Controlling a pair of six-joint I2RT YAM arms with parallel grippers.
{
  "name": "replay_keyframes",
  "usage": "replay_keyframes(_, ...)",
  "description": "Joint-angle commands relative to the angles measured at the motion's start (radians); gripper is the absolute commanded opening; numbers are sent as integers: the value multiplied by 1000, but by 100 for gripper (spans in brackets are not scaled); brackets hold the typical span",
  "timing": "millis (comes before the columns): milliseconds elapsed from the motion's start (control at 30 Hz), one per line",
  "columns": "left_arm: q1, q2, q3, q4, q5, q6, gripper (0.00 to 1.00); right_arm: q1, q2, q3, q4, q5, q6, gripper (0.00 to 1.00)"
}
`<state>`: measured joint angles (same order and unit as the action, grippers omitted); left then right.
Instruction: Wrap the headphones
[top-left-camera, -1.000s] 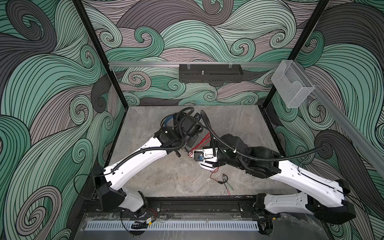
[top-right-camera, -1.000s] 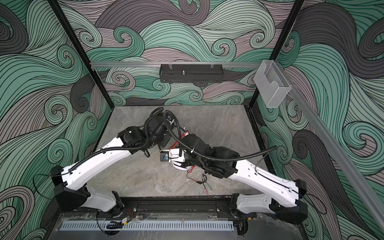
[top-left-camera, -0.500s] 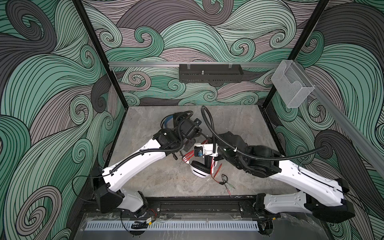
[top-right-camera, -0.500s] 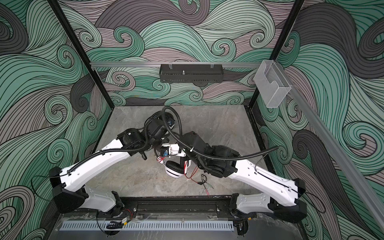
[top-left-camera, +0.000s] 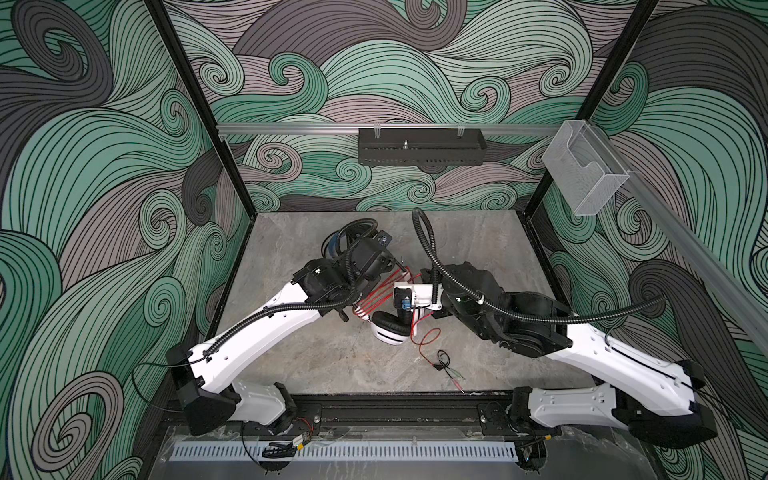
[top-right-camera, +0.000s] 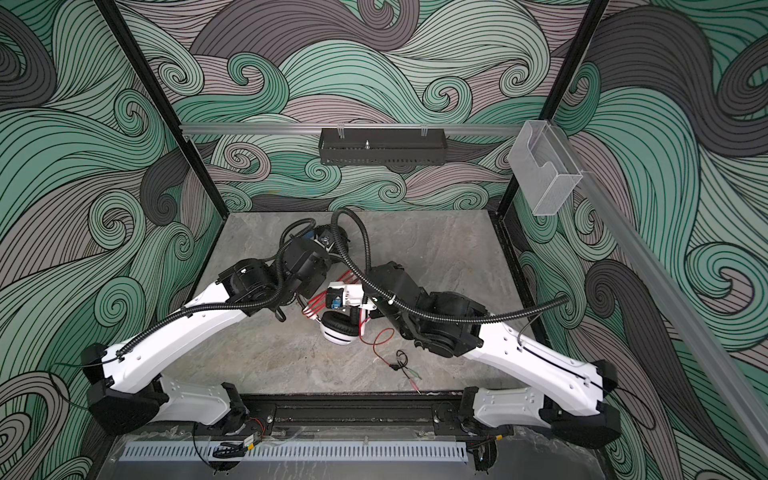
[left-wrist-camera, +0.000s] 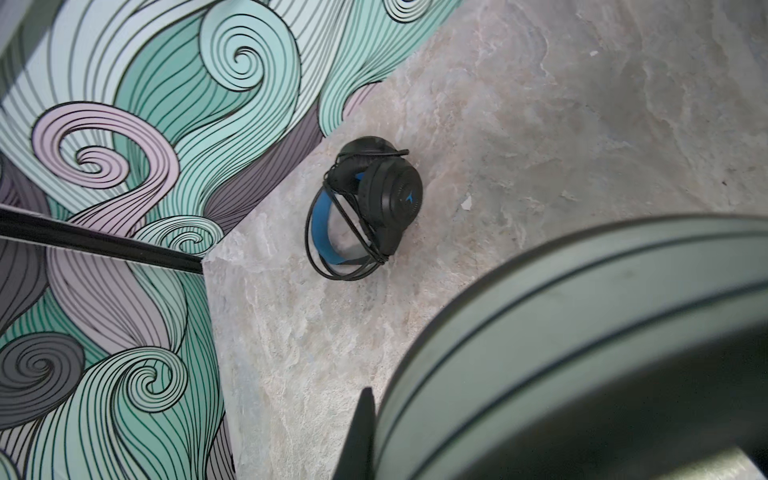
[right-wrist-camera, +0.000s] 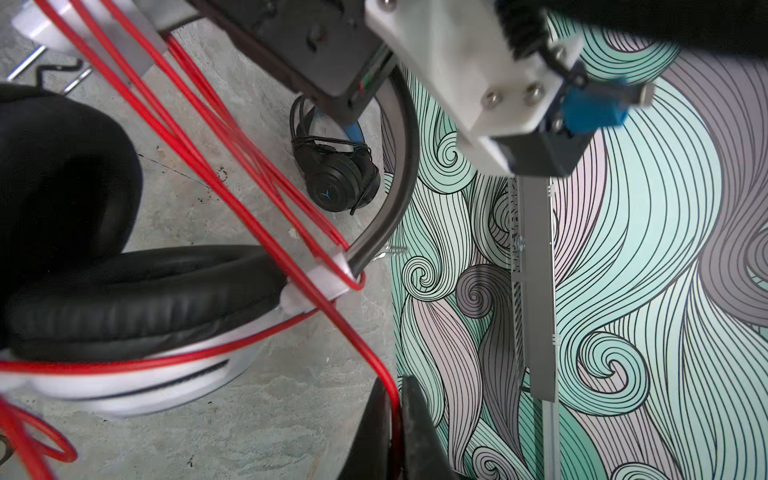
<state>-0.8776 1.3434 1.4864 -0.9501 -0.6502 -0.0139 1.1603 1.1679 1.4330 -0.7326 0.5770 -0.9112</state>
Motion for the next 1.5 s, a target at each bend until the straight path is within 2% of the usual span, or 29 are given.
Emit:
replay_keyframes(0,6,-36,45,-17,-121,-57,0,-5,-77,28,-38,-78,123,11)
replay_keyframes(133,8,-57,34,7,-165,-79,0,-5,-119,36,-43,-190,206,11)
replay_keyframes(267,7,-45,33,-14,-188,-80,0,0,-134,41,-37,-230,234,10)
replay_keyframes(400,6,-38,29,-18,-244,-93,0,50,-89,68,-85,-150,185,3)
replay_keyframes(567,8,-29,24,-14,-251,-82,0,67,-76,59,-60,-51,151,5)
replay_keyframes(733,8,-53,-3,7,-43,-48,0,11,-69,44,-43,-52,124,8)
replay_keyframes(900,6,-66,-7,-18,145,-52,0,-124,-47,86,-39,-150,147,9)
replay_keyframes(1067,6,-87,-18,-11,231,-58,0,-229,-26,84,-3,-260,185,9)
replay_keyframes(1267,5,-96,-7,21,328,-69,0,-341,-13,28,68,-399,308,9)
replay_keyframes(1400,4,-93,34,31,405,-91,0,-415,-27,-13,131,-540,404,13)
replay_keyframes(1467,2,-94,53,36,409,-99,0,-436,-34,-32,151,-589,425,15)
